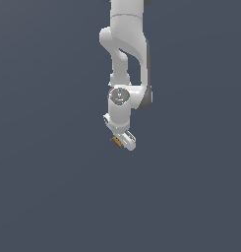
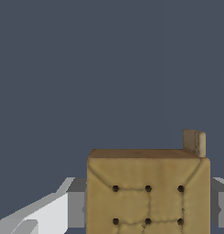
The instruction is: Pick up the object and move it to a goal position.
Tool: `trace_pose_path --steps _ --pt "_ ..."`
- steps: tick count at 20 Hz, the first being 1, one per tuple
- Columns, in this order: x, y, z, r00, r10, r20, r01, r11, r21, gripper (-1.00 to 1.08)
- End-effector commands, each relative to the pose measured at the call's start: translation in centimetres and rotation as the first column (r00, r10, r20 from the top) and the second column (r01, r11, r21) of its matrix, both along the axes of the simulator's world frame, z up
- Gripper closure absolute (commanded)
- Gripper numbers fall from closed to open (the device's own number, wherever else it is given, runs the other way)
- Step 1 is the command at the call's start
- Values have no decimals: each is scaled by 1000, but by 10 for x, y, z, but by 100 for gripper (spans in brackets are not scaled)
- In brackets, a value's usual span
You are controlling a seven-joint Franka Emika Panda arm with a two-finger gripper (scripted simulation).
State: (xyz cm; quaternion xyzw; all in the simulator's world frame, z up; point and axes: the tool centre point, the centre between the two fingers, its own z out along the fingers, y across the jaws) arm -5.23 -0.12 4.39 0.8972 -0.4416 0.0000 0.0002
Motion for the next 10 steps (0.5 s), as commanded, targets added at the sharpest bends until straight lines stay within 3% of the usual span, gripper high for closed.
trace_pose_path --steps 1,10 --pt "11 12 14 1000 0 1 0 1000 -1 108" --pt "59 64 75 1000 0 1 0 1000 -2 108"
